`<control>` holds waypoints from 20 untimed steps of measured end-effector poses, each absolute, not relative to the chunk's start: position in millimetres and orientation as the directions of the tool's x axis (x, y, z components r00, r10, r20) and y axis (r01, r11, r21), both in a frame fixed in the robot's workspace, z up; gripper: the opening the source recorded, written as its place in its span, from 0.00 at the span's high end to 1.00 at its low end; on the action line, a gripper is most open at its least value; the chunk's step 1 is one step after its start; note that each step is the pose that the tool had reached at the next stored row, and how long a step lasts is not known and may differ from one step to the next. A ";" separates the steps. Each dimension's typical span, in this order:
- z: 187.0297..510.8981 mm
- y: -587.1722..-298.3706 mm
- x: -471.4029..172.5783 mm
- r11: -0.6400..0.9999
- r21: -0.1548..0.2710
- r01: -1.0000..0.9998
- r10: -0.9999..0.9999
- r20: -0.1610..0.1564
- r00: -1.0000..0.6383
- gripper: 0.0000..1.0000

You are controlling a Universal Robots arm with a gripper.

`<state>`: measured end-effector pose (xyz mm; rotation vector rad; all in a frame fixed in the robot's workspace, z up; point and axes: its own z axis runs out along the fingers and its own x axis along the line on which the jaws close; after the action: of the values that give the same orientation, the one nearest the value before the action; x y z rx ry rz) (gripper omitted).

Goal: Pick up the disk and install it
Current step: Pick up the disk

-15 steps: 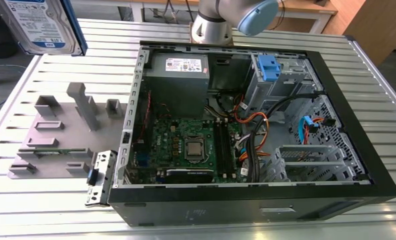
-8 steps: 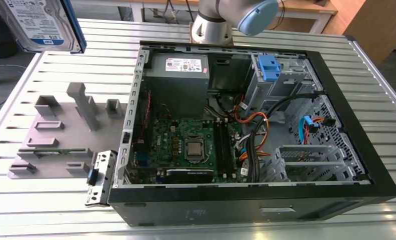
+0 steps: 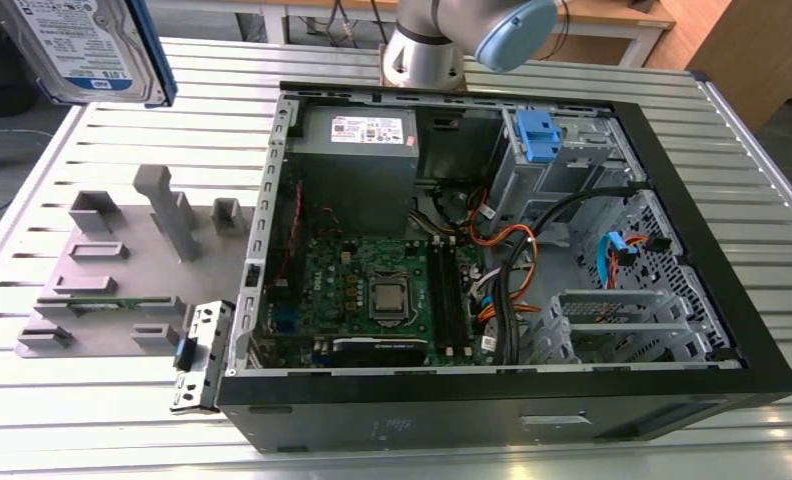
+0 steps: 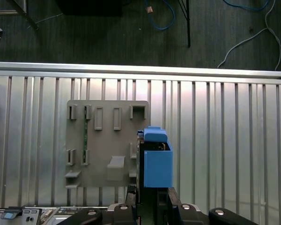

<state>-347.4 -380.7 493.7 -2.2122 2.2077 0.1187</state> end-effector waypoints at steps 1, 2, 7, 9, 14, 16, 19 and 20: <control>493.8 -380.7 -346.5 -0.003 0.044 -0.999 -0.998 -0.064 0.001 0.65; 493.8 -380.7 -345.7 -0.003 0.044 -0.999 -0.998 -0.063 0.001 0.65; 493.8 -380.7 -341.3 -0.003 0.044 -0.999 -0.998 -0.063 0.001 0.65; 493.7 -380.7 -339.3 -0.003 0.044 -0.999 -0.998 -0.064 0.001 0.65; 493.8 -380.7 -333.7 -0.003 0.044 -0.999 -0.998 -0.064 0.001 0.65; 493.7 -380.7 -331.5 -0.003 0.044 -0.999 -0.998 -0.064 0.001 0.65; 493.7 -380.7 -327.9 -0.003 0.044 -0.999 -0.998 -0.064 0.001 0.65; 493.8 -380.7 -326.7 -0.003 0.044 -0.999 -0.998 -0.064 0.001 0.65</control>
<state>-326.7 -380.7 493.8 -2.2122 2.2079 0.1188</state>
